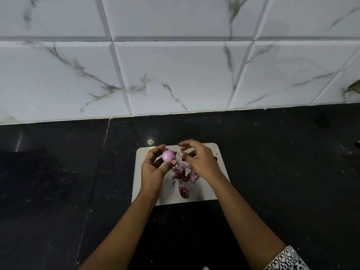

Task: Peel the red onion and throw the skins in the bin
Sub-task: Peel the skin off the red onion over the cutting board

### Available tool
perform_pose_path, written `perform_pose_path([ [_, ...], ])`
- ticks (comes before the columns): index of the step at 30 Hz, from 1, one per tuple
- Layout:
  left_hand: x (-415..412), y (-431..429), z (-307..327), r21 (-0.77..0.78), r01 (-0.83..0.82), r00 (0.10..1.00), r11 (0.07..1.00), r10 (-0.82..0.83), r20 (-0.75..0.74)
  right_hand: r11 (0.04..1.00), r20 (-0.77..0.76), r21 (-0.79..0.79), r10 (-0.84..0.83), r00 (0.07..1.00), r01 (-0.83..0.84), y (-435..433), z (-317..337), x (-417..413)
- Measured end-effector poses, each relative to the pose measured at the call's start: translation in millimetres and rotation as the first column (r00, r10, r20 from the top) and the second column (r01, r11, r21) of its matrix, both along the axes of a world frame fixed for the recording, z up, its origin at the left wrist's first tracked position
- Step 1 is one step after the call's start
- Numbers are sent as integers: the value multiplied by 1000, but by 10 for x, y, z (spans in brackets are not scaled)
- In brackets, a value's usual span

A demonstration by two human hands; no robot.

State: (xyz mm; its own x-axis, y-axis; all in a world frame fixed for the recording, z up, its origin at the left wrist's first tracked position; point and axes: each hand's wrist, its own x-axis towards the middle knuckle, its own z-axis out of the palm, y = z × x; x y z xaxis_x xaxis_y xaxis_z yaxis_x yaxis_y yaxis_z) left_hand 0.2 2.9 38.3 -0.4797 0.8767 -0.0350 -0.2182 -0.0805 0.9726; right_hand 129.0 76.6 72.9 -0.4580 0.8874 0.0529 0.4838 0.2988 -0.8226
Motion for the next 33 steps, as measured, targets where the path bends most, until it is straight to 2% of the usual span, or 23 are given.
perform_pose_path([
  [1, 4, 0, 6, 3, -5, 1000, 1000, 5, -22, 1000, -67, -20, 8, 998, -9, -16, 12, -14],
  [6, 48, -21, 20, 21, -36, 995, 999, 38, -91, 993, -39, 78, -86, 996, 89, -65, -22, -118],
  [9, 59, -39, 17, 27, -75, 992, 997, 77, -95, 990, 7, 21, -136, 991, 136, -81, -53, -207],
  [13, 70, -76, 28, 28, -59, 994, 998, 61, -85, 944, -15, -108, -315, 949, 312, -43, -99, -156],
  [15, 49, -94, 11, 24, -60, 996, 998, 61, -70, 966, 22, -76, -246, 969, 247, -23, -69, -79],
  [17, 29, -110, -9, 17, -66, 997, 998, 67, -38, 998, 179, -29, -56, 982, 62, -71, -5, -61],
  [18, 31, -116, -16, 16, -65, 998, 998, 65, -19, 1000, 214, -17, -12, 977, 16, -100, 17, -54],
  [21, 61, -140, -16, 8, -59, 998, 998, 59, 12, 988, 88, 6, -152, 984, 152, -129, 50, -13],
  [23, 87, -161, -8, -4, -44, 999, 999, 44, 19, 965, 48, -159, -204, 978, 209, -117, 53, 29],
  [25, 99, -183, -11, -26, -41, 999, 999, 41, 2, 903, 84, -396, -144, 986, 166, -101, 65, 49],
  [26, 99, -195, -16, -39, -43, 999, 998, 43, -4, 890, 117, -433, -100, 988, 141, -94, 72, 68],
  [28, 100, -220, -22, -65, -48, 999, 997, 48, -9, 921, 132, -365, -97, 987, 139, -51, 70, 112],
  [31, 128, -242, -19, -95, -42, 999, 995, 42, 3, 973, 65, -172, -143, 988, 152, -45, 53, 161],
  [33, 150, -247, -7, -96, -36, 999, 995, 38, 20, 994, 182, 5, -110, 977, 111, -46, 37, 156],
])
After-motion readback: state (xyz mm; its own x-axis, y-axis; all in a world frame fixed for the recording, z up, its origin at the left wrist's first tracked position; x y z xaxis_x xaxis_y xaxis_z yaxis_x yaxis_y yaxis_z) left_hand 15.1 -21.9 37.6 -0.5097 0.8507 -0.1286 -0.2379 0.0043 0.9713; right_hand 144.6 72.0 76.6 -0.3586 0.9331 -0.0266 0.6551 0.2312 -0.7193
